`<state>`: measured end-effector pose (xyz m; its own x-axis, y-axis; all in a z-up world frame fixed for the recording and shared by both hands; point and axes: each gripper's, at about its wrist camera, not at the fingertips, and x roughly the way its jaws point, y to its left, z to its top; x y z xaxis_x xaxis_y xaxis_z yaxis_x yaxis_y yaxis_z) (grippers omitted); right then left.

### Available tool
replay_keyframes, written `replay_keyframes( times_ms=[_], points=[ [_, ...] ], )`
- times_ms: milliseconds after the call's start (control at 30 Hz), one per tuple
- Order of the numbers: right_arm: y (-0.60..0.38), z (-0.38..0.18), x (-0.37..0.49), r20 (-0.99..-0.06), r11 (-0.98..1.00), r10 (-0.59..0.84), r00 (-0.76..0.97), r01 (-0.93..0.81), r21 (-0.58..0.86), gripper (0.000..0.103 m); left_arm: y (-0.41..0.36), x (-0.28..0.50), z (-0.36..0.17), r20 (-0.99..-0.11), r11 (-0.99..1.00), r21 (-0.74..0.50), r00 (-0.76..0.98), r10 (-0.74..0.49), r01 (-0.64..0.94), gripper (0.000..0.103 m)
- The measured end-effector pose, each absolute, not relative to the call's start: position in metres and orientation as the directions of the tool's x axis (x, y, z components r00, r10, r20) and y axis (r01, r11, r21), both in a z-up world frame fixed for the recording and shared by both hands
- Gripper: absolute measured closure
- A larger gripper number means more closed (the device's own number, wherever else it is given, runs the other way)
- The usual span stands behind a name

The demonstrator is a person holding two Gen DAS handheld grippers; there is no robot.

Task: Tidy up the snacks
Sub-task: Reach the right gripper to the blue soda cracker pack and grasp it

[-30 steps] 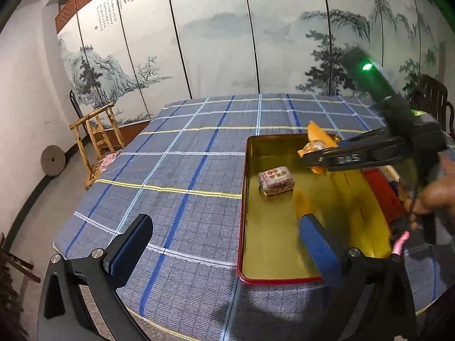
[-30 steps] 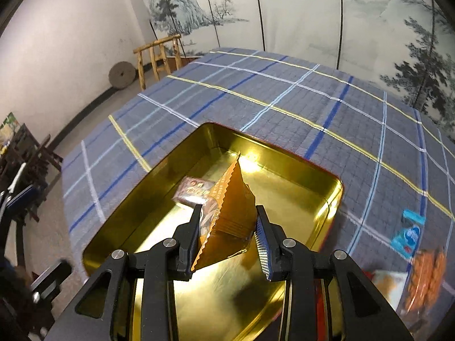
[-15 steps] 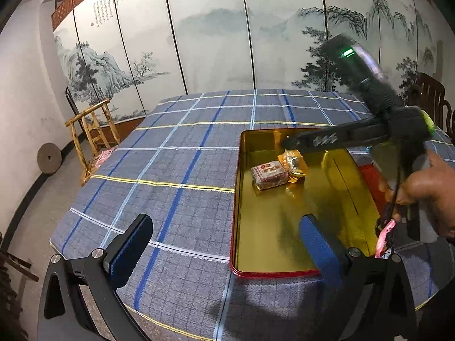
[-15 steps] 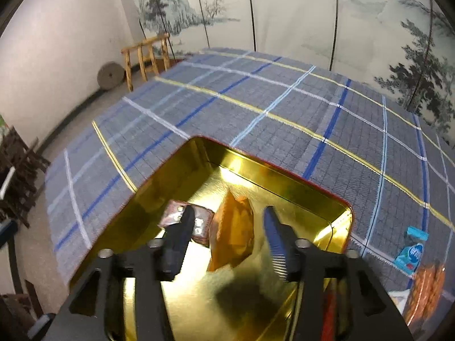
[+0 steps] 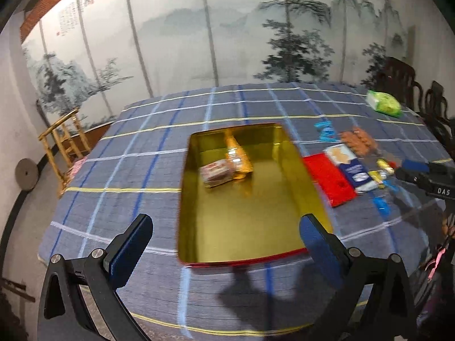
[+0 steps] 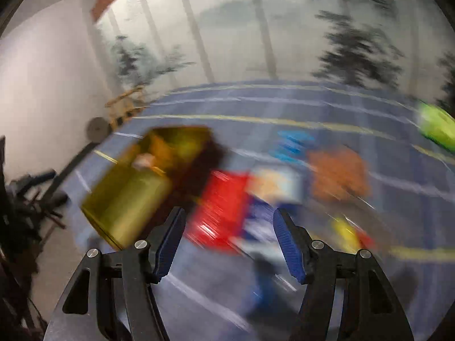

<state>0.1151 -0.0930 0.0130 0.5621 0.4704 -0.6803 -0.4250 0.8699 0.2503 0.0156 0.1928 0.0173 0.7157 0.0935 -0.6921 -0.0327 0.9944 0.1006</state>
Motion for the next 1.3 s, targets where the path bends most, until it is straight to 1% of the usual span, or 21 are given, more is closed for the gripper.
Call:
replay_keyframes(
  times_ms=[133,167,233,300,400,500,667,733,800,867,933,967,1033,1167,1300],
  points=[
    [-0.167,0.002,0.100,-0.701,0.928,0.367,0.612,-0.290,0.232,0.038,0.163,0.028,0.029,-0.717,0.998,0.032,0.696,-0.012,0.050,0.001],
    [-0.184,-0.001,0.097,-0.700,0.933,0.358,0.618,-0.258,0.250,0.038,0.156,0.031,0.031,-0.725,0.998,0.014,0.688,-0.036,0.066,0.001],
    [-0.201,-0.003,0.094,-0.693,0.933,0.360,0.625,-0.234,0.273,0.038,0.144,0.035,0.035,-0.731,0.996,-0.020,0.678,-0.076,0.090,0.001],
    [-0.204,-0.003,0.092,-0.685,0.920,0.391,0.614,-0.257,0.295,0.038,0.130,0.040,0.038,-0.740,0.994,-0.036,0.666,-0.095,0.102,0.001],
    [-0.190,-0.002,0.083,-0.669,0.892,0.448,0.593,-0.344,0.293,0.038,0.115,0.042,0.041,-0.743,0.992,-0.033,0.661,-0.105,0.119,0.001],
    [-0.163,-0.002,0.084,-0.659,0.841,0.528,0.536,-0.440,0.316,0.038,0.098,0.039,0.042,-0.737,0.991,0.005,0.671,-0.087,0.134,0.001],
    [-0.110,0.007,0.103,-0.655,0.770,0.595,0.466,-0.563,0.300,0.038,0.092,0.038,0.043,-0.743,0.990,0.008,0.663,-0.088,0.140,0.001],
    [-0.092,0.010,0.119,-0.672,0.773,0.577,0.464,-0.576,0.266,0.038,0.094,0.036,0.044,-0.738,0.991,0.006,0.670,-0.087,0.135,0.001],
    [-0.075,0.009,0.137,-0.696,0.774,0.568,0.439,-0.572,0.270,0.038,0.098,0.035,0.045,-0.734,0.991,-0.004,0.673,-0.091,0.130,0.001],
    [-0.061,0.007,0.146,-0.720,0.784,0.541,0.434,-0.570,0.245,0.038,0.105,0.035,0.043,-0.738,0.992,-0.016,0.668,-0.097,0.126,0.001],
    [-0.048,-0.001,0.159,-0.755,0.804,0.495,0.430,-0.556,0.210,0.039,0.109,0.036,0.038,-0.747,0.992,-0.023,0.657,-0.102,0.127,0.001],
    [-0.044,-0.005,0.168,-0.767,0.810,0.489,0.416,-0.544,0.221,0.039,0.111,0.036,0.036,-0.749,0.992,-0.022,0.655,-0.100,0.126,0.001],
    [-0.042,-0.010,0.178,-0.778,0.820,0.481,0.404,-0.520,0.237,0.040,0.114,0.037,0.032,-0.753,0.992,-0.019,0.651,-0.097,0.125,0.001],
    [-0.031,-0.022,0.194,-0.804,0.838,0.447,0.392,-0.499,0.223,0.040,0.124,0.038,0.027,-0.755,0.992,-0.043,0.646,-0.112,0.121,0.001],
    [-0.026,-0.026,0.201,-0.825,0.856,0.400,0.398,-0.483,0.182,0.041,0.134,0.040,0.022,-0.761,0.991,-0.069,0.637,-0.124,0.111,0.001]
  ],
)
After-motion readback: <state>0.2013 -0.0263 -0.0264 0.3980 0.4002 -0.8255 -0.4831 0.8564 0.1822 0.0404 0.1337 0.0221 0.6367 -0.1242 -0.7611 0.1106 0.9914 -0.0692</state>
